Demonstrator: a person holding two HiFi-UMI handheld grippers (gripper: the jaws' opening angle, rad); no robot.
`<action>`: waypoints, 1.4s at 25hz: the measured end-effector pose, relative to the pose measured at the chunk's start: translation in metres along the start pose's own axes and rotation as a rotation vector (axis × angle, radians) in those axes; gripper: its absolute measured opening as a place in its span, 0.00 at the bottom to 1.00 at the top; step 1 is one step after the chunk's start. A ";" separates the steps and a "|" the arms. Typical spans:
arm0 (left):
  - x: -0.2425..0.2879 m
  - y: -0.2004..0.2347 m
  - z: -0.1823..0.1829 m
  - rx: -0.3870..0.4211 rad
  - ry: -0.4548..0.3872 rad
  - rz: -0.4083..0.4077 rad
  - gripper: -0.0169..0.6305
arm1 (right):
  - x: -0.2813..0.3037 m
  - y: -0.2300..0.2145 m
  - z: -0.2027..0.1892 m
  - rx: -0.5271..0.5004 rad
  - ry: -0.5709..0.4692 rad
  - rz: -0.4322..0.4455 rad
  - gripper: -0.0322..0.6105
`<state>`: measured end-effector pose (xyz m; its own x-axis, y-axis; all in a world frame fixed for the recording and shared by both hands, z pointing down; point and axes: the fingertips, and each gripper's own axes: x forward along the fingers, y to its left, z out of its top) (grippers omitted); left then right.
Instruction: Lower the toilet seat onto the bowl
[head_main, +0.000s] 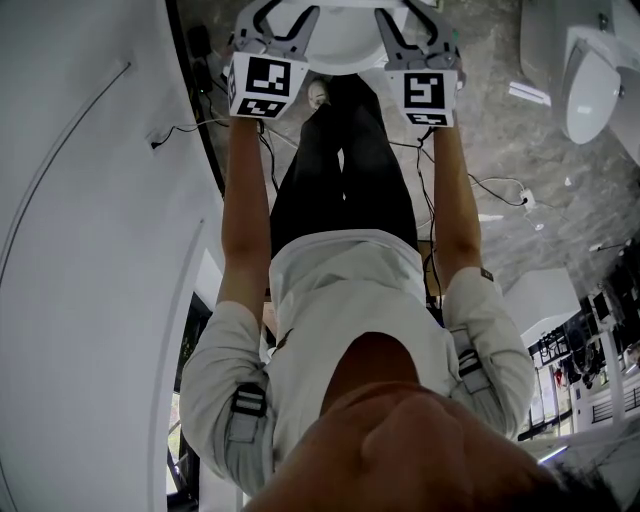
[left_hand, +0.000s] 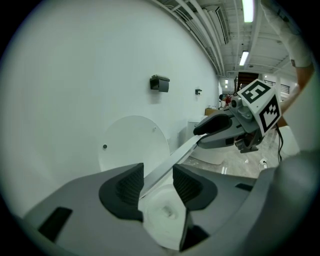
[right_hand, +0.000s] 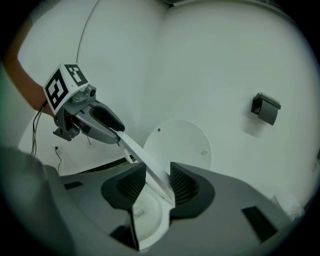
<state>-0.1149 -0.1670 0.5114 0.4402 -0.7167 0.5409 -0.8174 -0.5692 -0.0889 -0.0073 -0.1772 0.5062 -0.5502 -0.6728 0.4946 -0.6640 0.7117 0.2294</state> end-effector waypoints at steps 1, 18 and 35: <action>-0.001 -0.003 -0.003 0.002 0.007 -0.003 0.30 | -0.002 0.002 -0.003 0.000 0.006 0.000 0.31; -0.022 -0.048 -0.063 0.053 0.080 -0.047 0.31 | -0.028 0.055 -0.060 -0.068 0.121 0.025 0.31; -0.033 -0.079 -0.112 0.073 0.097 -0.110 0.34 | -0.039 0.094 -0.102 -0.121 0.176 0.068 0.32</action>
<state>-0.1059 -0.0531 0.5939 0.4851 -0.6082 0.6283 -0.7355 -0.6724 -0.0830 0.0033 -0.0632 0.5939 -0.4877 -0.5841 0.6489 -0.5566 0.7806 0.2843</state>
